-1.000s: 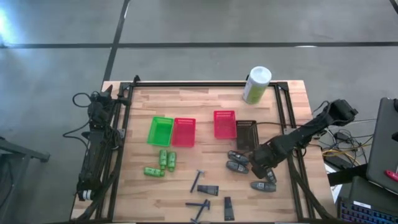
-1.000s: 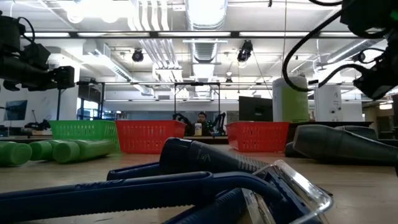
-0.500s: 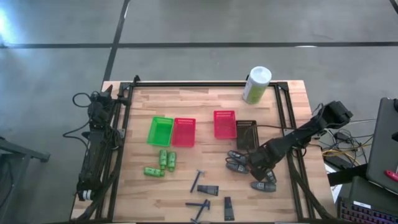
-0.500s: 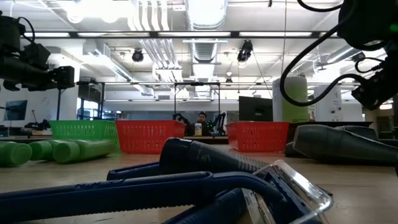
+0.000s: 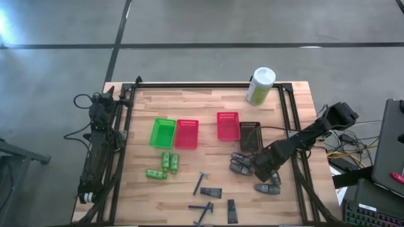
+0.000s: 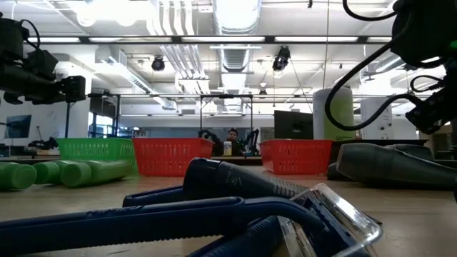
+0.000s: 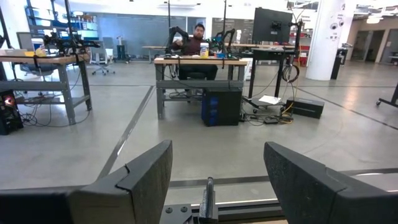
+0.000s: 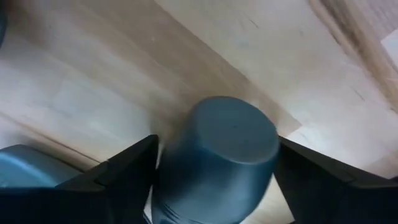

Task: Pick & Place Travel size toiletries
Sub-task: Put the gray deodorant into the black basket

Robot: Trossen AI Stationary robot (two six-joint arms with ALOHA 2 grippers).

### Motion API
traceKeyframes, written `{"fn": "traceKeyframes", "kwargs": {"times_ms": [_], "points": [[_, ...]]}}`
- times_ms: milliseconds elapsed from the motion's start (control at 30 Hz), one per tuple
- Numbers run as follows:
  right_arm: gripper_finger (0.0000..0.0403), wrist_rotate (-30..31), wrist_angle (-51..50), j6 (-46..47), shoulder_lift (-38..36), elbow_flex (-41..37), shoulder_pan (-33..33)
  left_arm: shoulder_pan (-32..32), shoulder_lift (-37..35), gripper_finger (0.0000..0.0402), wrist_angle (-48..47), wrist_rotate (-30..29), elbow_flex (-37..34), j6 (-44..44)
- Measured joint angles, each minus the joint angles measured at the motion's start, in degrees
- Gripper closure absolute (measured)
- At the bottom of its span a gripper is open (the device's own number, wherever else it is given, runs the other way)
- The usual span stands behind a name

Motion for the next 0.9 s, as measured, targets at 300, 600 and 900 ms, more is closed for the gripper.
{"fn": "traceKeyframes", "kwargs": {"times_ms": [300,600,900], "points": [[0.0204,-0.13,-2.31,-1.06,-2.94,1.44,-0.02,-0.02,0.00,0.0142,-0.01,0.00,0.00,-0.02],[0.0187,5.12,-7.80,9.73,-19.32,3.93,-3.27,-0.02,0.04,0.0142,-0.02,0.00,0.00,0.00],[0.0202,15.00,-7.13,3.74,-28.70,6.56,-19.59,-0.04,0.09,0.0142,-0.02,0.00,0.00,-0.01]]}}
